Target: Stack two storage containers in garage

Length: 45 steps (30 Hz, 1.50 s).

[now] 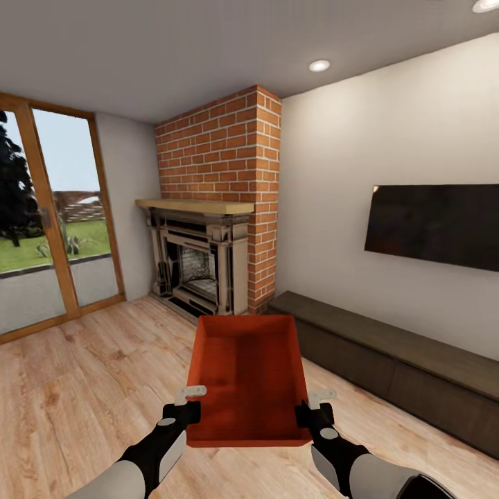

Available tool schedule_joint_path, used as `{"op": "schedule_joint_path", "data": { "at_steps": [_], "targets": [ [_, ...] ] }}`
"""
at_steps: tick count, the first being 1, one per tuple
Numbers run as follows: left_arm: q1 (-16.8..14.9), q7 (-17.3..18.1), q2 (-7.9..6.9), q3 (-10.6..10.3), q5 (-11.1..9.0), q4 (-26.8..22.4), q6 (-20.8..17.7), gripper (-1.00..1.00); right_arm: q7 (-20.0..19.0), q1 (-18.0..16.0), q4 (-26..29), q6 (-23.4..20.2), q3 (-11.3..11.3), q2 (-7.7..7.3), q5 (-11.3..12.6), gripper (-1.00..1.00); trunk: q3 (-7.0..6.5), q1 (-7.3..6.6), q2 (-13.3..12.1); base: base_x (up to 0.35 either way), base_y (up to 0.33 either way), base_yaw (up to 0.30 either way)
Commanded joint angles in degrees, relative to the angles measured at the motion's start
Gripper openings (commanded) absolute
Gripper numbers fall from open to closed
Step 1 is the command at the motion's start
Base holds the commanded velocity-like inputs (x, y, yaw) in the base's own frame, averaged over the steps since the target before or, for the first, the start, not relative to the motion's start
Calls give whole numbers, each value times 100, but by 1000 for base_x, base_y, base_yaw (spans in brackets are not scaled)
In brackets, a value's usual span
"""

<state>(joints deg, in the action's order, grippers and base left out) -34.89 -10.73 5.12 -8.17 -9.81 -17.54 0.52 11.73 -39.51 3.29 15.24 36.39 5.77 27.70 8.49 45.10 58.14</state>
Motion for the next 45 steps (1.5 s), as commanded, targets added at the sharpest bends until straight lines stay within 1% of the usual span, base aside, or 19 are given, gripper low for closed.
{"op": "schedule_joint_path", "data": {
  "at_steps": [1, 39, 45],
  "targets": [
    [-7, -79, 24, 35, 24, -21, 97, -100, 31, -5, -17, 17, -159, 30, 122, -100, 8, 1, 6, 0, 0, 0],
    [-9, -79, 31, 29, 32, -31, 97, -100, 40, -5, -18, -3, -159, 30, 121, -100, 8, 1, 6, 0, 0, 0],
    [-8, -79, 41, 28, 24, -16, 97, -100, 40, -5, -15, -3, -159, 30, 120, -100, 8, 1, 6, -248, -64, 0]
  ]
}}
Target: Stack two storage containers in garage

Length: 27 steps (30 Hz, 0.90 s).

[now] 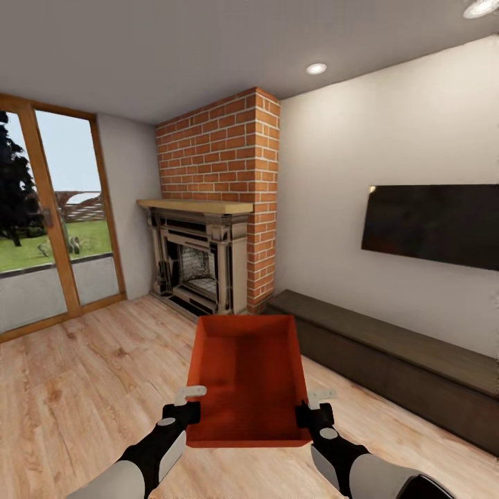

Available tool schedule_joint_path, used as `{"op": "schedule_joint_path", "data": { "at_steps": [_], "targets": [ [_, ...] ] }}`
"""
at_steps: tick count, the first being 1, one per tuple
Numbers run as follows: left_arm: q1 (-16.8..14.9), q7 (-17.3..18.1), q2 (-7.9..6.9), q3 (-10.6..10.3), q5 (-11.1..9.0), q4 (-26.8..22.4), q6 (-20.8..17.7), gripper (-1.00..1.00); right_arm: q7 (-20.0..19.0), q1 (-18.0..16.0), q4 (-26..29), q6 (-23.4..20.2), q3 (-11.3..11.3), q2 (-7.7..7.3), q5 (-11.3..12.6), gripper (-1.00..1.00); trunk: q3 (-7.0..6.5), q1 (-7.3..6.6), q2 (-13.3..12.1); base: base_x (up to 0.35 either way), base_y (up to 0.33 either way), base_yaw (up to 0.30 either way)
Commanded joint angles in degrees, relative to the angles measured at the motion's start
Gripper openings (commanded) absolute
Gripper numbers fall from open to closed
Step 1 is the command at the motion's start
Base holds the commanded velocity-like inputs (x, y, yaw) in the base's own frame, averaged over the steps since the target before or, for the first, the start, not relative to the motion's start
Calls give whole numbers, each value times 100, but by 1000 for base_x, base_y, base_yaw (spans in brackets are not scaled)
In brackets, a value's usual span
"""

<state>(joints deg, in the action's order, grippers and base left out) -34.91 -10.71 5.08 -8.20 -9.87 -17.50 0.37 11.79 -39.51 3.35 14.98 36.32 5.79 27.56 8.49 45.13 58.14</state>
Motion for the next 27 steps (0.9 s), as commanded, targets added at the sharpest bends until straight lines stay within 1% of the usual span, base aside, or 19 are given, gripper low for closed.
{"op": "schedule_joint_path", "data": {
  "at_steps": [1, 6, 10, 27],
  "targets": [
    [-6, -81, 45, 31, 30, -20, 113, -100, 34, -5, -23, 22, -151, 28, 135, -100, 8, -3, 6, -288, -77, 0],
    [-5, -81, 38, 30, 29, -17, 113, -100, 34, -5, -25, 22, -151, 28, 131, -100, 8, -3, 6, -134, -38, -2],
    [-7, -81, 37, 29, 34, -24, 113, -100, 34, -5, -23, 29, -151, 28, 133, -100, -2, -3, 6, -19, -5, -133],
    [-7, -81, 35, 30, 38, -40, 113, -100, 26, -5, -22, 31, -151, 28, 136, -100, -37, -3, 6, -1, 0, -274]
  ]
}}
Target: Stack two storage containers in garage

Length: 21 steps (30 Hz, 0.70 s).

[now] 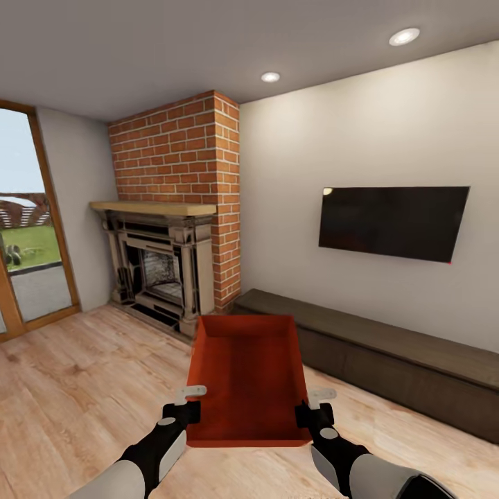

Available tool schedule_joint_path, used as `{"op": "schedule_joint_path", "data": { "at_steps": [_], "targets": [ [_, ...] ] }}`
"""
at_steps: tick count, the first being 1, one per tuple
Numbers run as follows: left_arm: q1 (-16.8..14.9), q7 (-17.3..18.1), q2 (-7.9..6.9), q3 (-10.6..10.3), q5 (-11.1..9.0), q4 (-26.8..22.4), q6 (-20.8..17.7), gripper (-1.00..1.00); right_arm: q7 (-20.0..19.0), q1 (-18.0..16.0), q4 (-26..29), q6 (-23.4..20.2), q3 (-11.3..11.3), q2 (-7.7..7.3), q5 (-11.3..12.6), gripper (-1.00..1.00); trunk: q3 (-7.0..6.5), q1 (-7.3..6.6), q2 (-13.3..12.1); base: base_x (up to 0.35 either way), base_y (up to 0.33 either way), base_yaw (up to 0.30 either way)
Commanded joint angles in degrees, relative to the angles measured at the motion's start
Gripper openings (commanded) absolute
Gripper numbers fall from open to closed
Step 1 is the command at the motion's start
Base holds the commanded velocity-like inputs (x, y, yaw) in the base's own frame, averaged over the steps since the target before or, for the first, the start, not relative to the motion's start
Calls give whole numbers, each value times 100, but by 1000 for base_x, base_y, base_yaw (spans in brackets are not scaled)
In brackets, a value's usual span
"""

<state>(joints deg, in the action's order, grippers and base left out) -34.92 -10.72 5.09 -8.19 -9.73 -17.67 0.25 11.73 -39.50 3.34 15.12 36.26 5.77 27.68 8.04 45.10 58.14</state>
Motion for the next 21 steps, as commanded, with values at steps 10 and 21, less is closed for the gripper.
{"op": "schedule_joint_path", "data": {
  "at_steps": [10, 21],
  "targets": [
    [-3, -80, 28, 28, 24, -19, 125, -100, 31, -5, -20, 18, -155, 21, 124, -100, 4, 1, 6, 0, 0, -286],
    [-3, -80, 29, 28, 24, -17, 125, -100, 31, -5, -21, 18, -155, 20, 124, -100, 4, 1, 6, 0, 0, -286]
  ]
}}
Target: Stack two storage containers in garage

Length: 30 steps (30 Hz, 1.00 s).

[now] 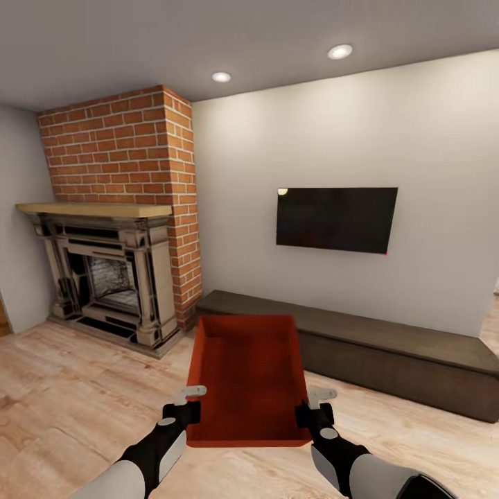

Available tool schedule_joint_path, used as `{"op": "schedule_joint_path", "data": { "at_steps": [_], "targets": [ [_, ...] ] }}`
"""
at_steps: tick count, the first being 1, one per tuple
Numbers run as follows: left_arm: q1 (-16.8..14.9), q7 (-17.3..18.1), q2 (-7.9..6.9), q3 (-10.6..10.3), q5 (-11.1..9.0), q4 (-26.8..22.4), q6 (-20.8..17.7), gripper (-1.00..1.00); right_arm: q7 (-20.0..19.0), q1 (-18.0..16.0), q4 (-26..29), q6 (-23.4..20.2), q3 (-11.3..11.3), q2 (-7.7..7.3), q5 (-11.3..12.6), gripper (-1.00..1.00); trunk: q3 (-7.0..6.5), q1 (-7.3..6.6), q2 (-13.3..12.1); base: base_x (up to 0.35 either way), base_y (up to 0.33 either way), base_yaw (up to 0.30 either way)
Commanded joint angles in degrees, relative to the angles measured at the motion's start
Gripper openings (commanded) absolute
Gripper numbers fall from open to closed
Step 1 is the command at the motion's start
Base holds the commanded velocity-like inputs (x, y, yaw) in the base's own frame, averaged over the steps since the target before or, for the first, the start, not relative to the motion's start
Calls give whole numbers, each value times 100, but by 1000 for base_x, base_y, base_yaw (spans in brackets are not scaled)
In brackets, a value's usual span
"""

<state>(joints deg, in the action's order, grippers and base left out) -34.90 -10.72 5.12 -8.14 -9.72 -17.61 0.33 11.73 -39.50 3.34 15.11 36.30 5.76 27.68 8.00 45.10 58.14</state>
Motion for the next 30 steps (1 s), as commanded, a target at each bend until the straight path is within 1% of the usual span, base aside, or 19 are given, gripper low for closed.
{"op": "schedule_joint_path", "data": {
  "at_steps": [1, 30],
  "targets": [
    [-6, -79, 27, 23, 23, -23, 117, -100, 31, -5, -22, 18, -159, 22, 124, -100, 8, 1, 6, 0, 0, -286],
    [-2, -70, 16, 37, 5, 56, 117, -100, 31, -5, -22, 27, -159, 22, 124, -100, 8, 1, 6, 0, 0, -286]
  ]
}}
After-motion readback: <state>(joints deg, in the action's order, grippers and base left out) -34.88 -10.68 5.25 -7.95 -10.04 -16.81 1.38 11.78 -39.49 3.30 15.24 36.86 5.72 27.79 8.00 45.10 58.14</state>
